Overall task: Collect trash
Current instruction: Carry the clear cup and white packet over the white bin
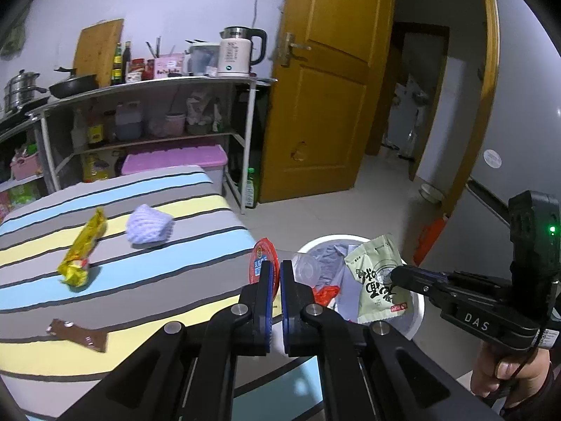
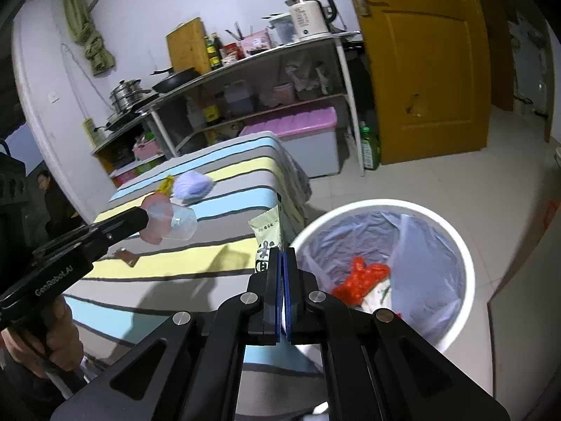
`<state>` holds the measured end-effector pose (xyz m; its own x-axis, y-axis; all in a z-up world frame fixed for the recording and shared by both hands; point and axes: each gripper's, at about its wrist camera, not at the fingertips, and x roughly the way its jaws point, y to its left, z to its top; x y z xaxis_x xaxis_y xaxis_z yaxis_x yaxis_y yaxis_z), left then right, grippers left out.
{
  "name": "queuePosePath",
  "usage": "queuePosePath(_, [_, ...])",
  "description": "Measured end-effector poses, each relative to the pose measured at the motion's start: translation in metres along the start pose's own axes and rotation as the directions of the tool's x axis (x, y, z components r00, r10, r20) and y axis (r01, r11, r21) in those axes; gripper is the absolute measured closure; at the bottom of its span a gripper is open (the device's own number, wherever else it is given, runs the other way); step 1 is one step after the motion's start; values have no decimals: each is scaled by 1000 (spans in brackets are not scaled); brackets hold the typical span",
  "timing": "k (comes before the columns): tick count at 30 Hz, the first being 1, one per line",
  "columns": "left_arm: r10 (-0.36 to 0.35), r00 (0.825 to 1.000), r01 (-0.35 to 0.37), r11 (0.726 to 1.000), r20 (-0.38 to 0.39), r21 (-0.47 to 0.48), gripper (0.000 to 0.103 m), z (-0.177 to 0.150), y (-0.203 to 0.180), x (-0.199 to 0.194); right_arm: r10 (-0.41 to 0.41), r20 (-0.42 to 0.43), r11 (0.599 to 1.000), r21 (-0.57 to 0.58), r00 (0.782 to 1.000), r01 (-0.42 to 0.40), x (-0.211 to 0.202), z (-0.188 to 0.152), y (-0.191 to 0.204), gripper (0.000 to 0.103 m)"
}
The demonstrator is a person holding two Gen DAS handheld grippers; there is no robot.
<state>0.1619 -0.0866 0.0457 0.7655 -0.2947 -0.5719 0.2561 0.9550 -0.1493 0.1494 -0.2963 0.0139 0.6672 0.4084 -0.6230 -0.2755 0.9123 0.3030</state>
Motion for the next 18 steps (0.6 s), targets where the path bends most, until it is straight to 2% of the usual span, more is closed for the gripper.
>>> queuePosePath(18, [-120,990,125,991,-78,51,100,0,-49,66,-74,-28,992,105,997,77,4,-7,-63,102])
